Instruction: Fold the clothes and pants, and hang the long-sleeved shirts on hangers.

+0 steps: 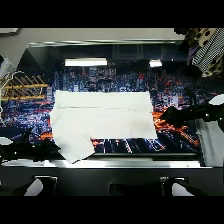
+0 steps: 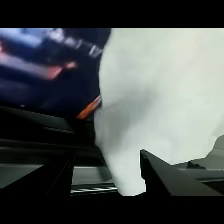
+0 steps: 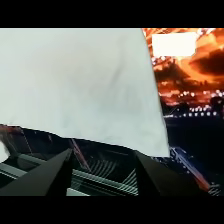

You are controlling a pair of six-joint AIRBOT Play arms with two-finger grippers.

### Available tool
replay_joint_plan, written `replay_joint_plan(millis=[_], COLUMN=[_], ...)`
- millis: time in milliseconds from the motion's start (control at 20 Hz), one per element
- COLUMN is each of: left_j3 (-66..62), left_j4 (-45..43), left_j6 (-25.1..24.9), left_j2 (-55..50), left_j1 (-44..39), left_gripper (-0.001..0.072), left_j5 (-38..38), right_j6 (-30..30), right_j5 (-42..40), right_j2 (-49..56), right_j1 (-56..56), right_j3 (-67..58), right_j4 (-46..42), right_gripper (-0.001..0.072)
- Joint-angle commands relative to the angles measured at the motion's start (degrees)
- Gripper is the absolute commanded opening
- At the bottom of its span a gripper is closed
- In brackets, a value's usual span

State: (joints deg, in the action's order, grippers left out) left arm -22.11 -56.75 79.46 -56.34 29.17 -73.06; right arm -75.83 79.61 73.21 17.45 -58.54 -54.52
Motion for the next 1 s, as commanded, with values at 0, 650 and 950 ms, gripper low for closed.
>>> replay_joint_plan(millis=[0, 650, 950], left_j3=[1.66, 3.39, 3.39], left_j4=[1.75, 1.77, 1.77], left_j6=[0.76, 2.58, 2.56], left_j2=[0.24, -0.09, -0.09], left_j1=[-3.17, -6.38, -6.38], left_gripper=[0.0475, 0.0017, 0.0017], left_j5=[3.78, 9.42, 9.03], right_j6=[0.04, -0.74, 0.42], right_j5=[0.61, 1.57, -2.29], right_j2=[-1.44, -5.53, 1.42], right_j1=[0.02, 2.21, 5.42], right_j3=[0.11, -1.29, 8.39], right_j4=[0.98, -2.67, 0.46], right_gripper=[0.0412, 0.0357, 0.0416])
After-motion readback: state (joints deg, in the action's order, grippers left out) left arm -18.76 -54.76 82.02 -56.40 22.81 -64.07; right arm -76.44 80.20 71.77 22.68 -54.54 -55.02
